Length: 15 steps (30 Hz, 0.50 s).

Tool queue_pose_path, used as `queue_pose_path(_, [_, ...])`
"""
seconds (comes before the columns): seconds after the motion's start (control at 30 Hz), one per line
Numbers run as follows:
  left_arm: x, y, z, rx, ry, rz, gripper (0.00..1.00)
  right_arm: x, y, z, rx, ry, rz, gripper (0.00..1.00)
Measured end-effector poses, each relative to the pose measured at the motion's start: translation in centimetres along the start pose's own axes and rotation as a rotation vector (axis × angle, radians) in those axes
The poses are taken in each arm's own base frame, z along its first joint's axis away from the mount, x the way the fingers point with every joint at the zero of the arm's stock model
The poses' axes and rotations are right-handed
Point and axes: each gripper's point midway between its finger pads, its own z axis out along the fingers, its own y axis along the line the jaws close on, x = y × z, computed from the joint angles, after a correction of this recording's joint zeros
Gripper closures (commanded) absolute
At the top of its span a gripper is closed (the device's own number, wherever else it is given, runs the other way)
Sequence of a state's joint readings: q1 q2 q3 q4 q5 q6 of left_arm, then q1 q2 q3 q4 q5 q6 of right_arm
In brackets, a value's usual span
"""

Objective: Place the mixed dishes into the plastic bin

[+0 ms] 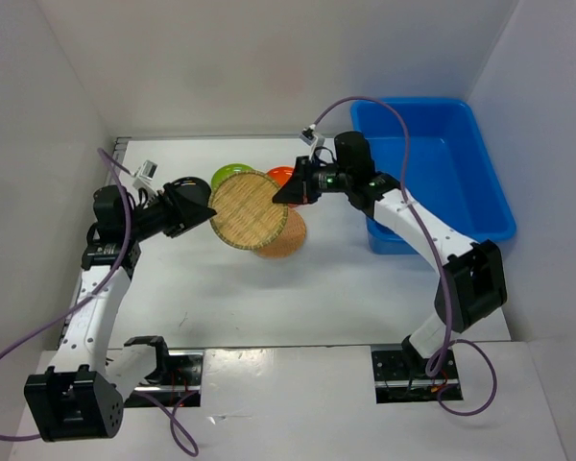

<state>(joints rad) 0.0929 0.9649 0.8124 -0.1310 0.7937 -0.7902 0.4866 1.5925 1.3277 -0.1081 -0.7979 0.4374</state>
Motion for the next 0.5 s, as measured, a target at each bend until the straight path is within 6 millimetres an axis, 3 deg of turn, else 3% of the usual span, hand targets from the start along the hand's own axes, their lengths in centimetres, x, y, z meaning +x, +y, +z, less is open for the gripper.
queue_pose_path(0.1, [-0.2, 0.9, 0.1, -0.050, -0.009, 0.000, 0.27, -1.0, -1.0, -1.3, 0.067, -0.040, 0.013, 1.00])
queue_pose_path(0.13, [-0.3, 1.1, 0.1, -0.060, -0.016, 0.003, 0.18, -1.8, -1.5, -2.2, 0.091, -0.068, 0.022, 1.00])
queue_pose_path(0.17, [-0.6, 1.2, 0.1, -0.072, -0.028, 0.011, 0.17, -2.9, -2.1, -3.5, 0.116, -0.104, 0.027, 1.00])
queue_pose_path(0.33, [-1.8, 2.6, 0.7, -0.133, -0.074, 0.011, 0.12, -8.7, -4.4, -11.9, 0.286, -0.354, 0.054, 1.00])
queue_pose_path(0.5, [-1.3, 8.0, 3.8, -0.271, -0.027, -0.039, 0.05, -10.9, -5.9, -20.0, 0.488, -0.616, 0.113, 1.00])
